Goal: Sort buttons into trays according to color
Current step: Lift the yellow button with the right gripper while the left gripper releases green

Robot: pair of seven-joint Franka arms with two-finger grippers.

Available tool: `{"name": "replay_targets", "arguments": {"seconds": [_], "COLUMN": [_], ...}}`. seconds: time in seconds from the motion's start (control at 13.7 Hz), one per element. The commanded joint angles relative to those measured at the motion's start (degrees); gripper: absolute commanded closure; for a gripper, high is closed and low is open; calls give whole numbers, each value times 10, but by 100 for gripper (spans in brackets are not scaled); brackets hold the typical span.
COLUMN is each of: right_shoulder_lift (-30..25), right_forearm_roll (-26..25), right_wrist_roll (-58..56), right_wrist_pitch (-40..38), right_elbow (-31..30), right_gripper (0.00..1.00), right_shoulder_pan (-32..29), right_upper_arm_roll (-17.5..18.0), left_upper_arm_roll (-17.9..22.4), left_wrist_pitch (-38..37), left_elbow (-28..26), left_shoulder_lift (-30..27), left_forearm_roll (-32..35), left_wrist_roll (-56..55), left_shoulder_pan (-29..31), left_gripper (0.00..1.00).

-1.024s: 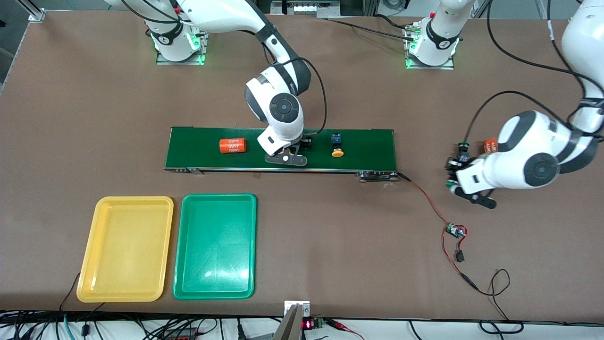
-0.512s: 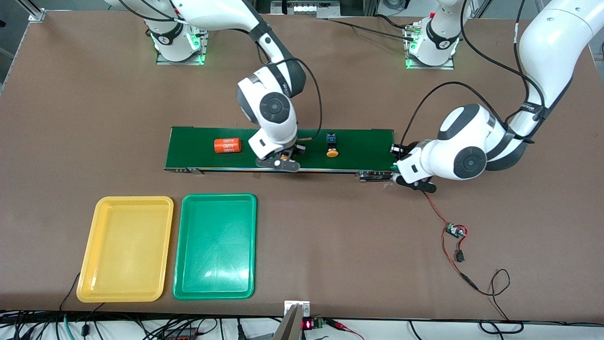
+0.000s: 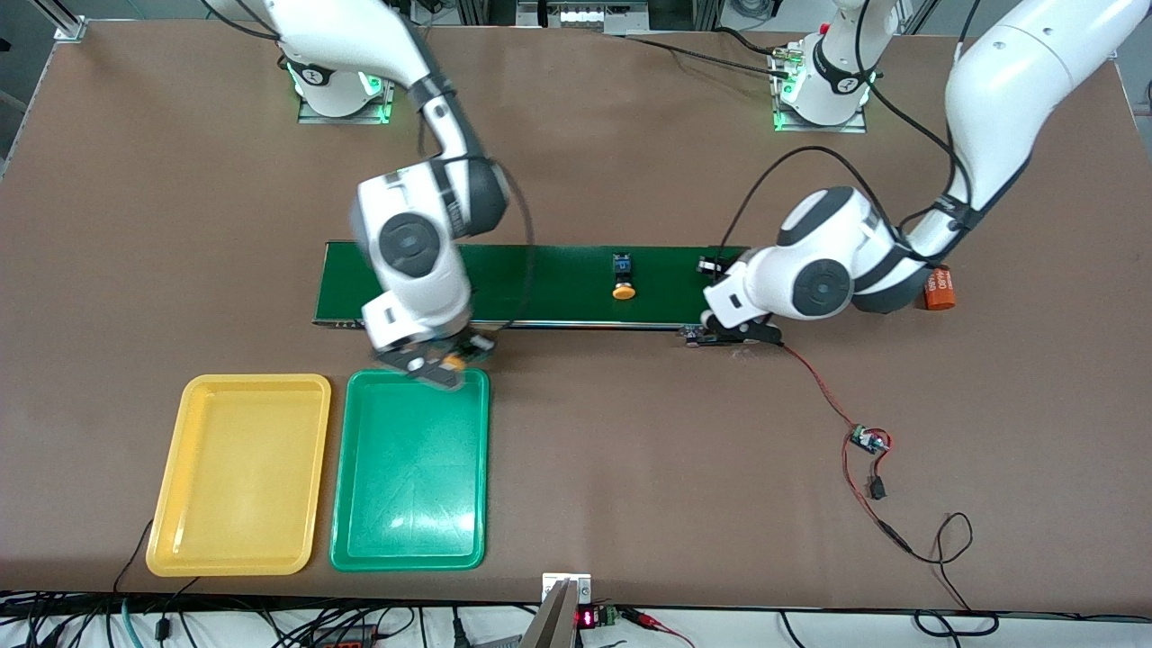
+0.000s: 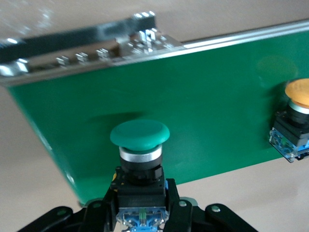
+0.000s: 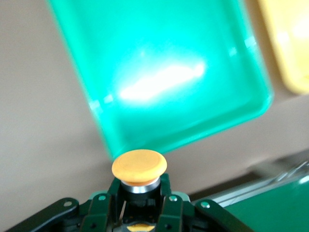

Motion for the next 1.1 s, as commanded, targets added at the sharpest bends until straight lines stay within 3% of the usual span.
{"name": "replay_targets", "arguments": {"seconds": [0.0, 0.07, 0.29, 0.44, 0.59, 0.8, 1.02], "right_shoulder_lift": [1, 1, 12, 32, 53, 74, 89], "right_forearm_roll": [3, 3, 11, 6, 7, 10, 12], "right_wrist_roll": [-92, -136, -276, -387, -483, -563, -594], "right_wrist_pitch": [-15, -16, -13, -4, 52, 87, 134], "right_elbow": [8, 8, 8, 8, 8, 8, 5], "right_gripper": [82, 82, 82, 82, 82, 82, 82], "right_shoulder_pan": [-83, -110, -206, -230, -266, -283, -285], "right_upper_arm_roll": [3, 3, 10, 8, 9, 10, 11], "left_upper_arm_roll": [4, 1, -1, 7, 10, 13, 40], "left_wrist_pitch": [1, -4, -87, -172, -216, -220, -215], "left_elbow": [-3, -1, 47, 106, 139, 143, 142], "left_shoulder_lift": [-8, -12, -41, -53, -51, -47, -38], "left_forearm_roll": [-9, -9, -4, 7, 57, 127, 133], "left_wrist_roll": [-25, -29, -27, -12, 20, 122, 209], "left_shoulder_pan": [2, 8, 24, 27, 50, 88, 147], "left_gripper": [16, 0, 0, 0, 0, 0, 0]}}
